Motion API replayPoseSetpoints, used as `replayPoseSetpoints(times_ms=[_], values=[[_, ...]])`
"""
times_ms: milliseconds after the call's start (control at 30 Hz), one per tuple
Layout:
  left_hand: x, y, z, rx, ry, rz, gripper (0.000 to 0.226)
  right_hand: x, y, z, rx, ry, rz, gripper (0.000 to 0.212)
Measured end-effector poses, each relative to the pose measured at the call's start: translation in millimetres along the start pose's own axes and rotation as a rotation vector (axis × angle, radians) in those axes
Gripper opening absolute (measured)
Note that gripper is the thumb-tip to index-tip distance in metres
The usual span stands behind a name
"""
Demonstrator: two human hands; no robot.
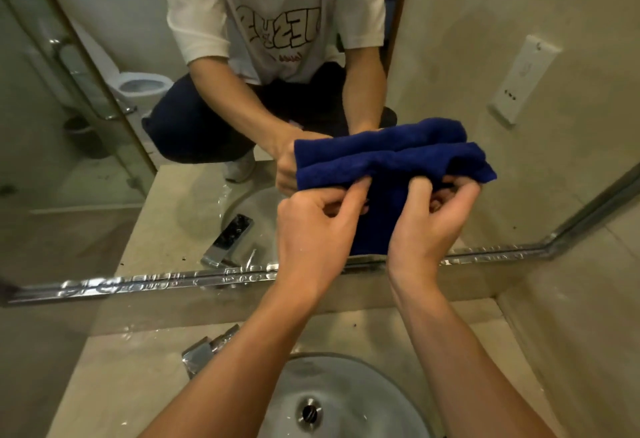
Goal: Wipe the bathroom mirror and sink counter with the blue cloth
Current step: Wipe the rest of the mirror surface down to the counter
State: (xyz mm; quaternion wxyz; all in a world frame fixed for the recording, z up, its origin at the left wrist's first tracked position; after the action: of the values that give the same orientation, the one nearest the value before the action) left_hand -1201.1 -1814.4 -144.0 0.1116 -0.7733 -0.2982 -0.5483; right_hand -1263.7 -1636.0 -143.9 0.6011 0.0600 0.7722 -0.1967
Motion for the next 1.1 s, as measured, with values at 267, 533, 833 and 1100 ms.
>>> replayPoseSetpoints(times_ms=[267, 533, 833, 1100], values=[[-20, 55, 3, 0.076, 0.065, 0.086, 0.019, 1, -33, 39, -0.078, 0.064, 0.119, 0.023], [-43, 123, 8, 0.17, 0.097, 0.099, 0.021, -3, -75, 86, -0.209, 0.158, 0.179, 0.021], [-52, 180, 11, 0.239, 0.124, 0.089, 0.025, -9, -111, 121, -0.358, 0.113, 0.167, 0.022], [-74, 261, 24, 0.394, 0.232, 0.152, 0.023, -1, -166, 187, -0.455, 0.053, 0.131, 0.021]])
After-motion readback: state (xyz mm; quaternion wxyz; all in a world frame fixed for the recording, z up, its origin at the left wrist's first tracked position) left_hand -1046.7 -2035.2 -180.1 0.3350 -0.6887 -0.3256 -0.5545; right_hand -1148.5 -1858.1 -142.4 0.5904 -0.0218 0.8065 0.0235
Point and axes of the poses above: each hand's wrist, its own z-axis away from the middle knuckle, its own y-axis out of the back of the hand, x = y × z, the point moved 10 cm from there along -z, towards the middle knuckle, and after that the axes turned 8 degrees about -y, right-handed, at the moved point
